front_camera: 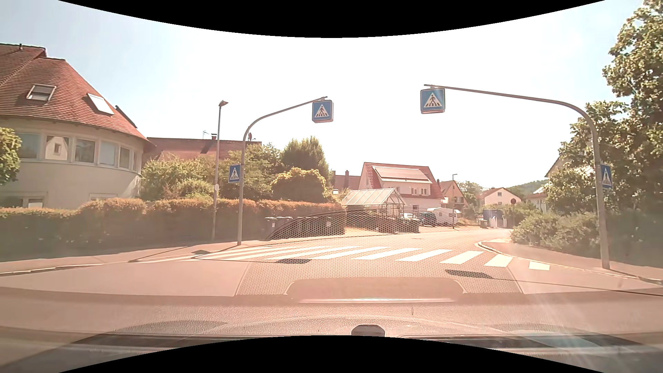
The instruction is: Follow the waypoints while adhering to traffic rules and regulations
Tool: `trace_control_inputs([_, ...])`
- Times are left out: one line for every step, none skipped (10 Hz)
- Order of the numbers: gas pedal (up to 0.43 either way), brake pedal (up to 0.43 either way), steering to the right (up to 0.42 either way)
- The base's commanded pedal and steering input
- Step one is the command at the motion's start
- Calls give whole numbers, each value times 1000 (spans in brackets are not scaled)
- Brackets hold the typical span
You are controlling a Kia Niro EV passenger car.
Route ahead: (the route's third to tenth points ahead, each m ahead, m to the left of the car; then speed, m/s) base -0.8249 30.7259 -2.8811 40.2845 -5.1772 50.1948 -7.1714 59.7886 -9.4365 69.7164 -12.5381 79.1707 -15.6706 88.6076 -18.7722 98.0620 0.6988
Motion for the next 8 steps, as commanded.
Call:
trace_control_inputs([0,85,-383])
trace_control_inputs([0,85,-428])
trace_control_inputs([0,79,-470])
trace_control_inputs([0,6,-499])
trace_control_inputs([0,0,-537])
trace_control_inputs([0,0,-570])
trace_control_inputs([59,0,-592])
trace_control_inputs([87,0,-626])
